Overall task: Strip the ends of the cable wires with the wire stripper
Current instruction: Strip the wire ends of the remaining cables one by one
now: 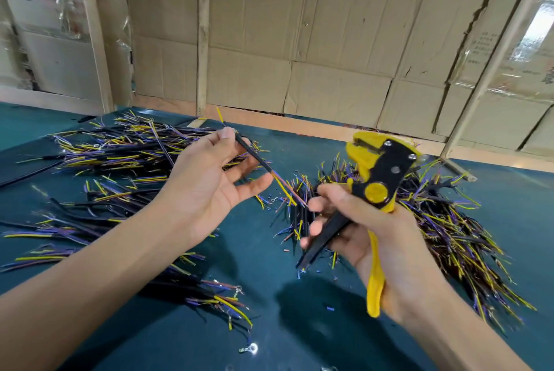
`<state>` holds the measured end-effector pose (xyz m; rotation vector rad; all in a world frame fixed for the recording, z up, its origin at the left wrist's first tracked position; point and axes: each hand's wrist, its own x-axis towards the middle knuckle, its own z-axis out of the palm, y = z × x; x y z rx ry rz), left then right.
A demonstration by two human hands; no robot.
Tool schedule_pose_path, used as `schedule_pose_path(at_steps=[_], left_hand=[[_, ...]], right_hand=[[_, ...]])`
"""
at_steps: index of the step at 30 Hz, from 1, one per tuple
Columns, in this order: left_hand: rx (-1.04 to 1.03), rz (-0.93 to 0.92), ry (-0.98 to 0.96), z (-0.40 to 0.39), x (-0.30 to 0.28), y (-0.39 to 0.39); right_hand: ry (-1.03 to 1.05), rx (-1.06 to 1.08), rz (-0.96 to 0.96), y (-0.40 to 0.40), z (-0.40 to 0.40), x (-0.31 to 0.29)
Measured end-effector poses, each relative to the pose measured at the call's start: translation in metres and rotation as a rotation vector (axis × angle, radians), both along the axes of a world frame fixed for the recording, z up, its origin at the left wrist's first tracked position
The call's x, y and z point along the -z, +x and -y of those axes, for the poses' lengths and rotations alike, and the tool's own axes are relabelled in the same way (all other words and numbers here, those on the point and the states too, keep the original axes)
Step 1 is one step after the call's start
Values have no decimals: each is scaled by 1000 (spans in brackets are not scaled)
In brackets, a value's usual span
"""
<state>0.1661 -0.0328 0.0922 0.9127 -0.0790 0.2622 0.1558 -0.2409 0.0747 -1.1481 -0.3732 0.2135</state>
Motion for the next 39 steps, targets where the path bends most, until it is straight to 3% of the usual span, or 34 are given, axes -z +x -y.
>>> schedule_pose_path(at_steps=[3,8,12,14,20,32,39], left_hand=[[29,31,45,6,2,-3],[91,72,106,16,6,-9],[206,166,479,20,13,-15],[202,196,550,23,17,-17],[141,168,510,29,18,-16],[428,-152,165,24,10,-17],[401,-155,314,23,11,-20]], right_hand=[[-74,-8,60,-5,-6,7],[-19,24,92,-8,-11,11],[-6,74,119,-5,-9,10],[-12,96,104,-4,-8,9],[-15,176,55,-2,-6,7],[-55,158,52,-1,-4,9],[-83,167,54,0,-5,13]])
